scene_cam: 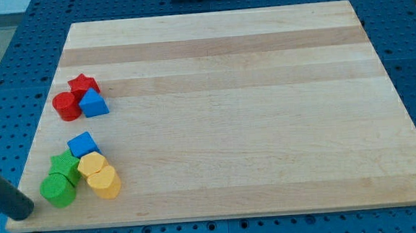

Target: Move the green circle to the bottom of the heart

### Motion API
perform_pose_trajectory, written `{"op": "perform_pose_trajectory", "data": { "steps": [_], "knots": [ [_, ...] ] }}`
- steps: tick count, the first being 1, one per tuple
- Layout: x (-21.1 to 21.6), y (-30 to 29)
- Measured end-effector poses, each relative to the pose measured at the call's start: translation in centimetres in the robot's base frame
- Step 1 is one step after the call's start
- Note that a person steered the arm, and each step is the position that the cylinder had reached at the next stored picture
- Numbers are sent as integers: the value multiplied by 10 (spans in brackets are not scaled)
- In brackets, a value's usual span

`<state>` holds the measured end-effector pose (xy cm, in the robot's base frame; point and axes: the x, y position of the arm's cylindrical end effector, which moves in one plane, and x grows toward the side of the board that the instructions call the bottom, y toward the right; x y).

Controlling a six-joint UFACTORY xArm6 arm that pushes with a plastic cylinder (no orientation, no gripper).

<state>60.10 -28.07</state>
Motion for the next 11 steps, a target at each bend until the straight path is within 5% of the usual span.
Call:
{"op": "perform_pose_trajectory", "data": {
  "steps": [11],
  "knots": [
    [-8, 77]
  ]
}}
